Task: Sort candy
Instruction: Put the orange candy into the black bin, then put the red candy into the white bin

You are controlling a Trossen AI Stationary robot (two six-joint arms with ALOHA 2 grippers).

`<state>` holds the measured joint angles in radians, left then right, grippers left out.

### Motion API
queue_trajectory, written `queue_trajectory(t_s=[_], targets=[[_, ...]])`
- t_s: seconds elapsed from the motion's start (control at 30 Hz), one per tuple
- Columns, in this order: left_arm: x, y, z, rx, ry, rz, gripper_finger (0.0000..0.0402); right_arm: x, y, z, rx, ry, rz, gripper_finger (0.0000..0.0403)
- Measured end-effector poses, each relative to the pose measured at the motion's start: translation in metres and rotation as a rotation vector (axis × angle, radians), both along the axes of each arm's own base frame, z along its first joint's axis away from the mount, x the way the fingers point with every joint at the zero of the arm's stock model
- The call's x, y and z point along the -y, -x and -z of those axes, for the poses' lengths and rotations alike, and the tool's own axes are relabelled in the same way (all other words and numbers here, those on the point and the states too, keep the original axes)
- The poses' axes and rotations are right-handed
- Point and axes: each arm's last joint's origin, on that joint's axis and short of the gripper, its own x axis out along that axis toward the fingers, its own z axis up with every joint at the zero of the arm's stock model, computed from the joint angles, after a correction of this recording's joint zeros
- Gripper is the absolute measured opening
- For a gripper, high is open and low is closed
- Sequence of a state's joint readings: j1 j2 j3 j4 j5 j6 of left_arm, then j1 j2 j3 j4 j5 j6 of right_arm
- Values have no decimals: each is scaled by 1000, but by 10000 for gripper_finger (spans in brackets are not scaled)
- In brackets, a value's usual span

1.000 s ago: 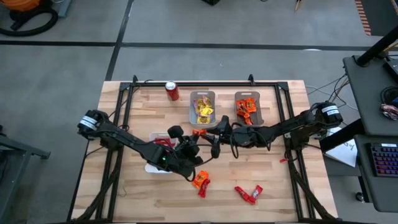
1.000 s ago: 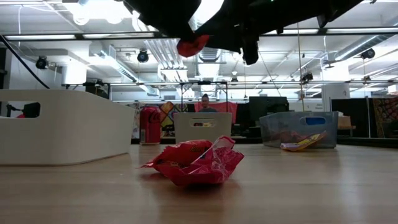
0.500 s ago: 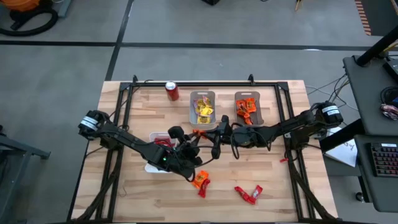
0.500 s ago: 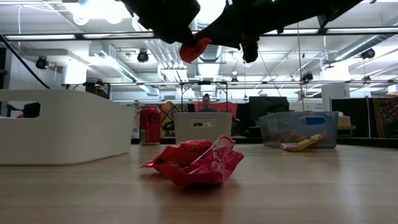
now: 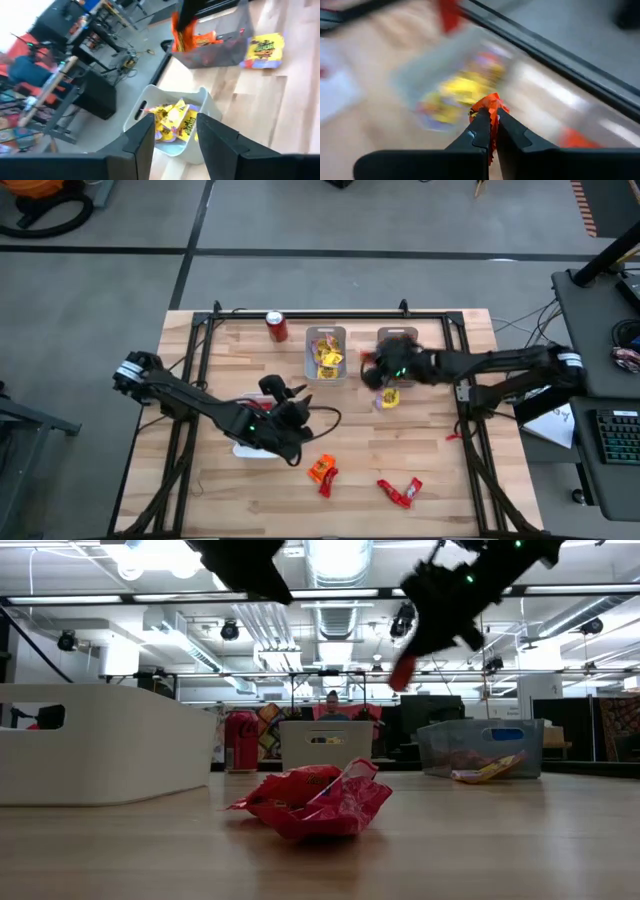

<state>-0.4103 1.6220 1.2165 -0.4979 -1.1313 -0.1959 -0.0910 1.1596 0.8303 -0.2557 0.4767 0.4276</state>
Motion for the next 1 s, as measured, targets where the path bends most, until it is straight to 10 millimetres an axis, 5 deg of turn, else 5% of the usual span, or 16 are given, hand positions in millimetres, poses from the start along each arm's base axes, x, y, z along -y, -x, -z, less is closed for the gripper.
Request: queue_trajectory(t_s=[0.3,0.57,1.0], targets=[[-10,35,-8,47,246,231,86,58,53,12,-199,-142,307,9],[-15,67,-2,291,424,611,54,90,55,33,-205,-218,339,9],[-24,87,9,412,465,605,41,106,60,46,-254,-244,456,70]])
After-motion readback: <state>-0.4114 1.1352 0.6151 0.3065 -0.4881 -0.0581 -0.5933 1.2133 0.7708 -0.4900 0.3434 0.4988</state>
